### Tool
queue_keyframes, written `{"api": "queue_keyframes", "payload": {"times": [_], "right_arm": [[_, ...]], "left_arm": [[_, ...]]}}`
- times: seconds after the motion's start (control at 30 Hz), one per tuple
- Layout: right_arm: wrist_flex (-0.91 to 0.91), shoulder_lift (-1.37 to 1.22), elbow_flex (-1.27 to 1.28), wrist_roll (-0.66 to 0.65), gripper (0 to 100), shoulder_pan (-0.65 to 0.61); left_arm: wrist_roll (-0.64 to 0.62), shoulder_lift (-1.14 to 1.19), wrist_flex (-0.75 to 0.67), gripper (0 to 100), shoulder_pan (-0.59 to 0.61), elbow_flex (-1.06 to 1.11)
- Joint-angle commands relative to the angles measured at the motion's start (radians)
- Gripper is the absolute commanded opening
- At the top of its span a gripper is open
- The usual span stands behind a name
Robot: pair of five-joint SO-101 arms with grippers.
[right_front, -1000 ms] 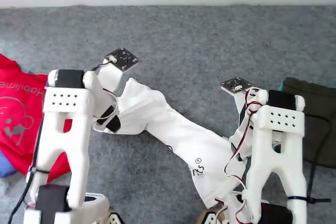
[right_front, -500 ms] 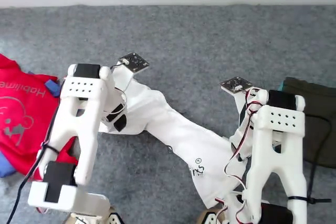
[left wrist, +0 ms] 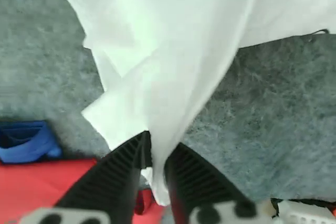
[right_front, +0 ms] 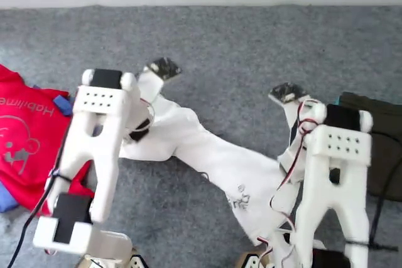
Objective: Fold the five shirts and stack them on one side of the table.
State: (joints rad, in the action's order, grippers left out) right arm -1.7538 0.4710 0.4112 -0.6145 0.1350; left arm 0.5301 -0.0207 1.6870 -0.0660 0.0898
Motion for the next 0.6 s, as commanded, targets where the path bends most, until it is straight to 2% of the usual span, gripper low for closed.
{"api": "queue_keyframes", "payload": {"times": [0.0,0.27,0.47,0.57], "right_arm": [[-0.039,0.113,-0.114,0.011,0.9,0.004],[-0.007,0.228,-0.436,0.005,0.9,0.01],[0.145,0.234,-0.646,-0.003,0.9,0.01],[0.219,0.24,-0.709,-0.069,0.9,0.01]], "left_arm": [[0.002,-0.126,0.06,1,-0.009,-0.16],[-0.018,-0.292,0.041,1,-0.009,-0.45],[-0.066,-0.334,-0.066,1,0.032,-0.707],[-0.064,-0.334,-0.146,1,0.092,-0.817]]}}
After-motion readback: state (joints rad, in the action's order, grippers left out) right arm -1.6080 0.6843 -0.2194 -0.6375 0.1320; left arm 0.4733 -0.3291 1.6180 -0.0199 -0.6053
